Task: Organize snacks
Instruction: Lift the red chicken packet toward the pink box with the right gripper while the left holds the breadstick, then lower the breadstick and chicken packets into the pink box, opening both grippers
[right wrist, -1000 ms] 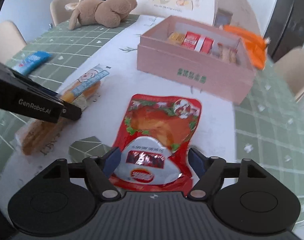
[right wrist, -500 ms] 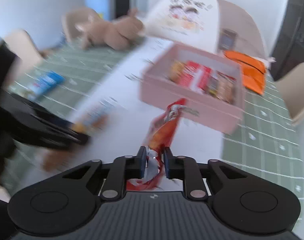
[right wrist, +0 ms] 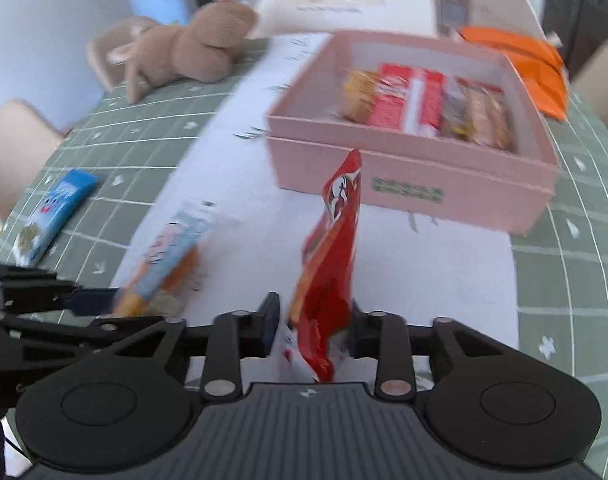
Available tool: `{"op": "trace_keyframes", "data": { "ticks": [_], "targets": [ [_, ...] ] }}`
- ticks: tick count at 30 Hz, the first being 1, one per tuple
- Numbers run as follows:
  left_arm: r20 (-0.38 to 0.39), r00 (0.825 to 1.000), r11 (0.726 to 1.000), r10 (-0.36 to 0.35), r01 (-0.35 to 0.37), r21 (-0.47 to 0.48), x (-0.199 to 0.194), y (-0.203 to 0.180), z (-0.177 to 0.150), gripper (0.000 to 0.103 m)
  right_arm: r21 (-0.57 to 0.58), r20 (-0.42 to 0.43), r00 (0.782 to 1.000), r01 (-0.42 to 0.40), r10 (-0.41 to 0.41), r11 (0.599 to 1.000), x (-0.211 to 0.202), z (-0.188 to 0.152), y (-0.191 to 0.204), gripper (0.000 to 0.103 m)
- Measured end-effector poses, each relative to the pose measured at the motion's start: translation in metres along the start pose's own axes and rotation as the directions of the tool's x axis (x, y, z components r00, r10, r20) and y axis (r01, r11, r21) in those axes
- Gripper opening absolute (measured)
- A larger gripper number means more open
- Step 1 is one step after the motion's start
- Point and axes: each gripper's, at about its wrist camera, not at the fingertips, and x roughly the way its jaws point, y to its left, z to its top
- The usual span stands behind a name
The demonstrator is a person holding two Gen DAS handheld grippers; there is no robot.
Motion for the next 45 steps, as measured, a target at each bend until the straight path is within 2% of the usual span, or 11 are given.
{"op": "trace_keyframes", "data": {
  "ticks": [12,20,23,27,30,34,35,36,37,41,45],
  "targets": [
    [-0.023,1.000,0.999,0.017,-0.016,0.050,0.003,-0.006,0.005,0.038,0.109,0.029,0.999,-0.025,0.022,0.994,-0.054,-0.030,-0.051,0.023],
    [0.063,0.990,0.991,-0.127,0.125,0.041,-0.019,-0.018,0.012,0.036,0.209,0.123,0.992,-0.025,-0.001,0.978,-0.083,-0.018,-0.087,0.022],
    [0.132,0.977,0.985,-0.169,0.162,0.058,-0.036,-0.028,0.037,0.035,0.222,0.160,0.987,-0.051,0.016,0.974,-0.091,-0.005,-0.094,0.022],
    [0.219,0.929,0.954,-0.298,0.292,0.060,-0.067,-0.035,0.090,0.035,0.239,0.222,0.971,-0.139,0.085,0.961,-0.101,0.024,-0.097,0.022],
    [0.265,0.905,0.941,-0.333,0.301,0.155,-0.092,-0.049,0.146,0.036,0.213,0.327,0.932,-0.235,0.158,0.948,-0.115,0.064,-0.095,0.022],
    [0.097,0.946,0.933,-0.310,0.283,0.223,-0.069,-0.066,0.220,0.037,0.187,0.446,0.879,-0.276,0.169,0.943,-0.113,0.127,-0.096,0.026],
    [0.046,0.951,0.934,-0.306,0.291,0.207,-0.048,-0.066,0.233,0.037,0.190,0.432,0.887,-0.264,0.161,0.946,-0.104,0.140,-0.100,0.034],
    [0.015,0.953,0.939,-0.301,0.294,0.181,-0.028,-0.065,0.239,0.037,0.196,0.397,0.907,-0.234,0.141,0.952,-0.091,0.152,-0.104,0.056],
    [-0.007,0.959,0.949,-0.283,0.282,0.142,-0.001,-0.063,0.244,0.038,0.219,0.363,0.928,-0.169,0.081,0.961,-0.077,0.158,-0.109,0.063],
    [-0.057,0.960,0.962,-0.274,0.273,-0.020,0.065,-0.044,0.228,0.037,0.225,0.256,0.960,0.056,-0.115,0.973,-0.046,0.137,-0.123,0.062],
    [0.052,0.960,0.956,-0.276,0.280,-0.089,0.040,-0.001,0.188,0.037,0.184,0.190,0.970,0.117,-0.152,0.976,-0.046,0.087,-0.128,0.062]
  ]
}}
